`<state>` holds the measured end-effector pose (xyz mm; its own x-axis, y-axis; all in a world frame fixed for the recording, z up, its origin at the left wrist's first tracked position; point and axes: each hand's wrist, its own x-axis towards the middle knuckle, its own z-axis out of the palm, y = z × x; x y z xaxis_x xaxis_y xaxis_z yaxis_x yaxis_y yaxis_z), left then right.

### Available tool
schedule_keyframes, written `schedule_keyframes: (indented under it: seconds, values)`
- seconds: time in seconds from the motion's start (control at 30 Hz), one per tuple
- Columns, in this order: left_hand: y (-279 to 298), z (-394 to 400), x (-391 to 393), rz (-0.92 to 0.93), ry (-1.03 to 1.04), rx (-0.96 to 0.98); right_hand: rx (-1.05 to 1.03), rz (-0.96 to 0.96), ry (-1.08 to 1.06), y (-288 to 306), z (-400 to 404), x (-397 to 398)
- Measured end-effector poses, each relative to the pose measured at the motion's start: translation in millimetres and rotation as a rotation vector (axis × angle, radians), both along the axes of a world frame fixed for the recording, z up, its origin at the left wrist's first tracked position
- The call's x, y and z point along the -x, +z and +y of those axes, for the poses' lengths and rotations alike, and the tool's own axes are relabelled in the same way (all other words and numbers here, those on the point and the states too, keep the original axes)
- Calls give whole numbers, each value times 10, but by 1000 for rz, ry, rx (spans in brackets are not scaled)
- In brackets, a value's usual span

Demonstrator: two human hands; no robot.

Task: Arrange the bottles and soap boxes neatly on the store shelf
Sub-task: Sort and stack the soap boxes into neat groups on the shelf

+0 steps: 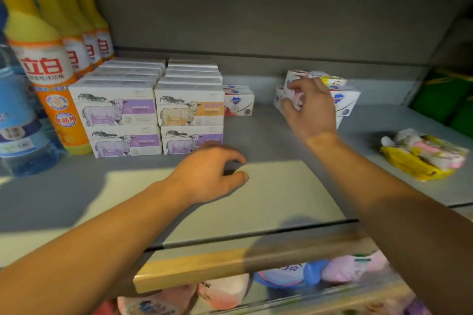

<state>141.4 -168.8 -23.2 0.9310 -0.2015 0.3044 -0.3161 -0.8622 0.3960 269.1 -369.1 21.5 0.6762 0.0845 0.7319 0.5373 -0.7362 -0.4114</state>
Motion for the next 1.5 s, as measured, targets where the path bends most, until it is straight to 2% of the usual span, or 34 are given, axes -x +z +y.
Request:
schedule_keyframes:
  seconds: [0.1,0.2,0.27,0.37,0.53,0.7,0.87,0.97,1.03,1.13,1.23,1.33,1.5]
  values:
    - [22,-13,20,-10,18,63,-192,25,-159,79,-361,51]
    - [26,-12,19,-16,17,89,-348,168,-303,140,-644,-28]
    - [24,-12,-2,-20,14,95,-432,356,-240,153,-765,-129]
    - [9,-2,-37,-19,37,140,-513,567,-16,130,-840,-268]
    - [-22,32,-52,11,47,191,-509,456,-116,13,-822,-373]
    - [18,25,-28,33,37,293,-623,380,-181,34,-718,-69]
    - [106,55,-6,-2,45,547,-782,444,184,-143,-323,611]
    - [163,67,37,21,6,758,-664,506,237,-269,-5,899]
    - [171,60,56,46,-41,815,-637,547,273,-333,152,1018]
    - [161,82,44,37,2,851,-637,587,368,-397,263,1144]
    - [159,115,35,124,31,1016,-617,657,519,-400,235,1208]
    - [163,132,45,210,86,1137,-565,767,580,-383,180,1225]
    - [172,126,68,337,16,1313,-711,646,590,-390,198,1183]
